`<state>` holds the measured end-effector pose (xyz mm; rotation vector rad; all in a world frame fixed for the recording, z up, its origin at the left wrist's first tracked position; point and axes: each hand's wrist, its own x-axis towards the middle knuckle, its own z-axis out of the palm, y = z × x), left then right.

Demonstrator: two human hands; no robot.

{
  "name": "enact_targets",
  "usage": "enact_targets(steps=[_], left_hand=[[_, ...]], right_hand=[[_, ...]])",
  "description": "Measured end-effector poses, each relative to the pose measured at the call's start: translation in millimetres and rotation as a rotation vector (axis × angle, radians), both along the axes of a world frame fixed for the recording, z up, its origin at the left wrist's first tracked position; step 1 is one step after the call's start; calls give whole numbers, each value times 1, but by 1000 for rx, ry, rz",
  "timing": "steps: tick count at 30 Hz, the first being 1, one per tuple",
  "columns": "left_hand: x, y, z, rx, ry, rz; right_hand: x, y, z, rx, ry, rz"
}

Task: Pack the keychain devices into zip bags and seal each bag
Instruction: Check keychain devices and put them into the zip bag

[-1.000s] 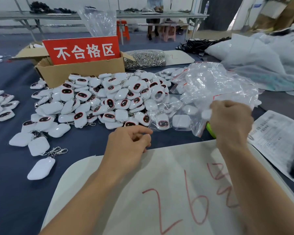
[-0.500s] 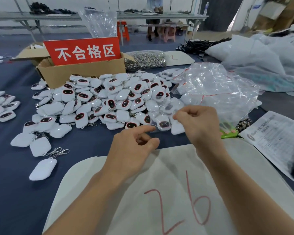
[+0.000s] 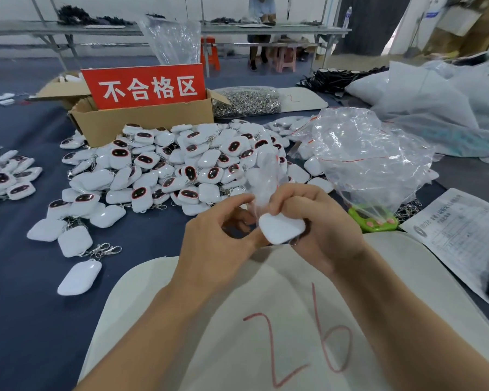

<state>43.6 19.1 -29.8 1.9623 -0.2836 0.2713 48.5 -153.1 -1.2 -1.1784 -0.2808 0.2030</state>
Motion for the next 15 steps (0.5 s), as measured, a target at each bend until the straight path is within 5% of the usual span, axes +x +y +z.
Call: enact_targets(steps=[6,10,13,15], left_hand=[[0,-2,-2,-11,-12,72],[4,-3,-3,-72,7,89],[5,-3,-4,-214,43,119],[6,-3,-6,-244,47,130]], right_hand=[[2,-3,0,58,42,141],[5,11,-6,23,97,-249],[5,12,-10,-403,-81,-651],[1,16,-13,-701,-242,-721]])
